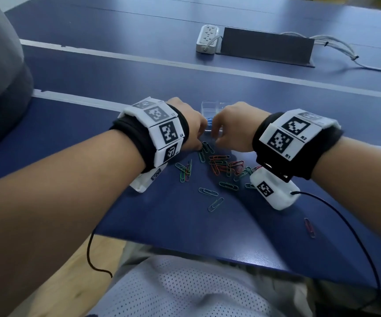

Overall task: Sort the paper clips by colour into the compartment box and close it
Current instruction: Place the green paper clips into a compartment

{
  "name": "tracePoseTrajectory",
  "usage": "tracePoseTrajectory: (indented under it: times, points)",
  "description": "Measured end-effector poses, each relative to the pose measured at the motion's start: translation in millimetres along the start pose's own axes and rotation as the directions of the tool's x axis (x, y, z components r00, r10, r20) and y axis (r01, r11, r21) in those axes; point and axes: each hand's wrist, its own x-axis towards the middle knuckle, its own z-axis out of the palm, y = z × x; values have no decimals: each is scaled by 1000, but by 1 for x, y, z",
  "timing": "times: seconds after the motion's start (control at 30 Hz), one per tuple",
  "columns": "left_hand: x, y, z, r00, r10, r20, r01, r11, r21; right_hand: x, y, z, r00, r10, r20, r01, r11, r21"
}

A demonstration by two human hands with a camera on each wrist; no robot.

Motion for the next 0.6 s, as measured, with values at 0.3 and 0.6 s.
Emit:
tracePoseTrajectory:
  times: [0.3, 0.6]
  points:
    - [-15, 0, -6, 997, 29, 70, -28, 999, -18, 3, -18, 5, 1000, 19, 2, -19, 999, 47]
    - [-35, -13, -1, 993, 95, 67, -76, 967, -241, 9, -33, 10, 999, -35, -15, 35, 999, 6]
